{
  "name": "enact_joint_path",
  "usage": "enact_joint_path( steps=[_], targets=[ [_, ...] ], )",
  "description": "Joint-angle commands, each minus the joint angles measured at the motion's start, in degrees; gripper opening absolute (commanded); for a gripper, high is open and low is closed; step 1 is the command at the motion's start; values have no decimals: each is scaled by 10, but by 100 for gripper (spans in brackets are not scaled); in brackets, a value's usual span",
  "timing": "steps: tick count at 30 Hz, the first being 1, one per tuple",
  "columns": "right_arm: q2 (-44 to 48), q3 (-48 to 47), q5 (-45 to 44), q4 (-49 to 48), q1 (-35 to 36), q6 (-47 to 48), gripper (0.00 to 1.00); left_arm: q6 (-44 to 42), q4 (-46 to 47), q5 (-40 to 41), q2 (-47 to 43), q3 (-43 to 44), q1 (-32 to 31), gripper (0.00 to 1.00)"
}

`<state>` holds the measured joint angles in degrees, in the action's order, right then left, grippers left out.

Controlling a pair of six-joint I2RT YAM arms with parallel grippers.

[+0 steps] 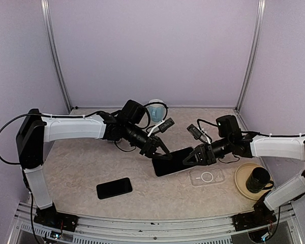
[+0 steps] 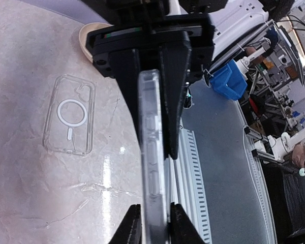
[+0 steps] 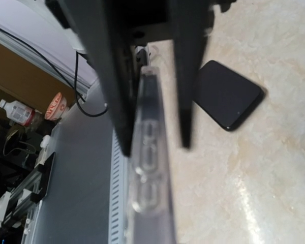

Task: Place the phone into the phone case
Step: Pass from the right arm to the left

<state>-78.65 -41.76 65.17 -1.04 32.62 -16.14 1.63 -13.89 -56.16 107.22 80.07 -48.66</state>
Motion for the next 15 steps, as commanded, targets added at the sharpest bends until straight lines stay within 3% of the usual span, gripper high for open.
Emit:
enact_joint_path(
  steps=[1,4,9,11,15],
  targets=[
    [-1,-23,10,-1,5,13,0,-12,-12,-8,10,12,-4,13],
    [0,-21,7,2,5,16,0,-10,-6,-11,8,8,-6,0],
    [4,-22,-12,7,5,20,2,1,8,-22,9,3,-6,0],
    [5,-26,-23,10,4,21,16,12,30,-22,5,-7,-6,0],
    [14,-27,-42,12,-4,12,34,62,93,-17,-8,-31,1,0]
  ],
)
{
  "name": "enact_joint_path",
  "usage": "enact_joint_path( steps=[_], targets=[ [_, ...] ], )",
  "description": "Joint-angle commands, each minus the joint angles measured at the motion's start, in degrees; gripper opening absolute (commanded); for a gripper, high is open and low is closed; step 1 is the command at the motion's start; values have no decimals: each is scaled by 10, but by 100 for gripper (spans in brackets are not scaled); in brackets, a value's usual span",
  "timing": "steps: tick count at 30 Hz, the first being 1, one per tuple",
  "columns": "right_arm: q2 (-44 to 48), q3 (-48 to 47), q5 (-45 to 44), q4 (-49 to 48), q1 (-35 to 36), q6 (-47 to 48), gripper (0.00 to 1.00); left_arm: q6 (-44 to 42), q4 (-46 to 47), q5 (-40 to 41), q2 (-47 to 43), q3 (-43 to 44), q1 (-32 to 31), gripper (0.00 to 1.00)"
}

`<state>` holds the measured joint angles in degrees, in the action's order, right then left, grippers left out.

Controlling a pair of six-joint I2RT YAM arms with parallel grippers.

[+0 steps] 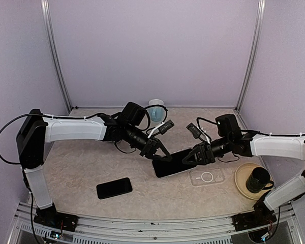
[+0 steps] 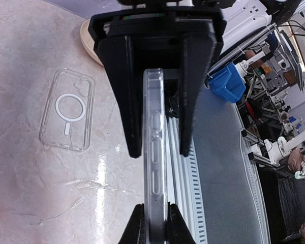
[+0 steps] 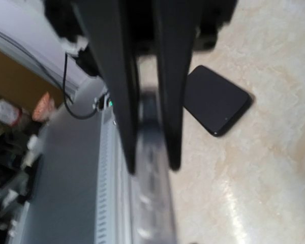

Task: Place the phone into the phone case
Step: Pass from the right arm to the left

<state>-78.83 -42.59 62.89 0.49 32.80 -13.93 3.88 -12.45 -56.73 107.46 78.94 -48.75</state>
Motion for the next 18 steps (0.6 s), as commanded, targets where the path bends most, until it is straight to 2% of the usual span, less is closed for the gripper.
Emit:
enact_joint_path(
  steps=[1,7,18],
  targets=[
    [20,-17,-25,-3,-9,-17,38,52,102,-9,-13,-26,4,0],
    [50,-4,-52,-42,-41,-57,52,122,203,10,-34,-69,14,0],
    [96,31,-132,-69,-90,-110,67,282,395,70,-51,-136,27,0]
  ],
)
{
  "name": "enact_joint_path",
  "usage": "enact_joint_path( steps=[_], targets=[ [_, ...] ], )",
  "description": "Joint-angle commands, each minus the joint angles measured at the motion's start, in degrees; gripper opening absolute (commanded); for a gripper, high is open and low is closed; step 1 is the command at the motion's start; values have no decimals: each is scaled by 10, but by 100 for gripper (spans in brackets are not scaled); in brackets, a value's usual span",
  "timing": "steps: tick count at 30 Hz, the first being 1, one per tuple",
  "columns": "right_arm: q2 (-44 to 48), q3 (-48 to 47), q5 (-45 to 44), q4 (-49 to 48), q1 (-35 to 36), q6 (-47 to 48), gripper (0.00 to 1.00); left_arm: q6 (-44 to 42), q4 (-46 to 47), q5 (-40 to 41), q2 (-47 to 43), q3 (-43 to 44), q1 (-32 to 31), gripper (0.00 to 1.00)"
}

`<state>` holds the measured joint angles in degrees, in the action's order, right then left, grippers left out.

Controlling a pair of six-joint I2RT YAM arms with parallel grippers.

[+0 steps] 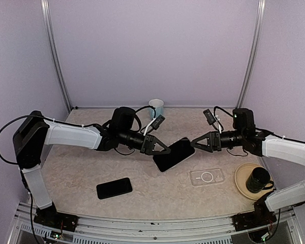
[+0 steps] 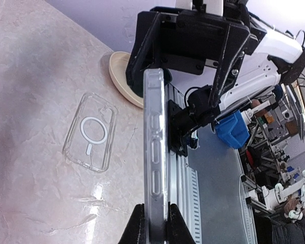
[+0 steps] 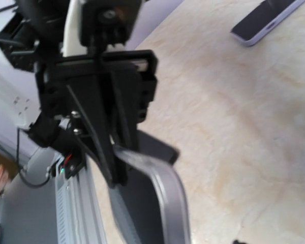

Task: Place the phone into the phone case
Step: Pass from the right arm to the left, then pass from the left arm to the right

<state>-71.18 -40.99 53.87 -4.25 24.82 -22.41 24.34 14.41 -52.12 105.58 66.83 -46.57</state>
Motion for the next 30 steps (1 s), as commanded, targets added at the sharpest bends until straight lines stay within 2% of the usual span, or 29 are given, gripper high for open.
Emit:
enact_joint_path(
  steps=[1,16,23,30],
  targets=[
    [21,16,-49,-23,-12,-29,68,87,137,35,-33,-19,6,0],
    [4,59,-63,-121,-17,-107,72,303,358,219,-31,-134,4,0],
    [-15,80,-58,-192,-16,-152,72,350,406,285,-27,-161,-11,0],
    [-56,82,-40,-267,-7,-202,70,387,474,303,-25,-186,-20,0]
  ],
)
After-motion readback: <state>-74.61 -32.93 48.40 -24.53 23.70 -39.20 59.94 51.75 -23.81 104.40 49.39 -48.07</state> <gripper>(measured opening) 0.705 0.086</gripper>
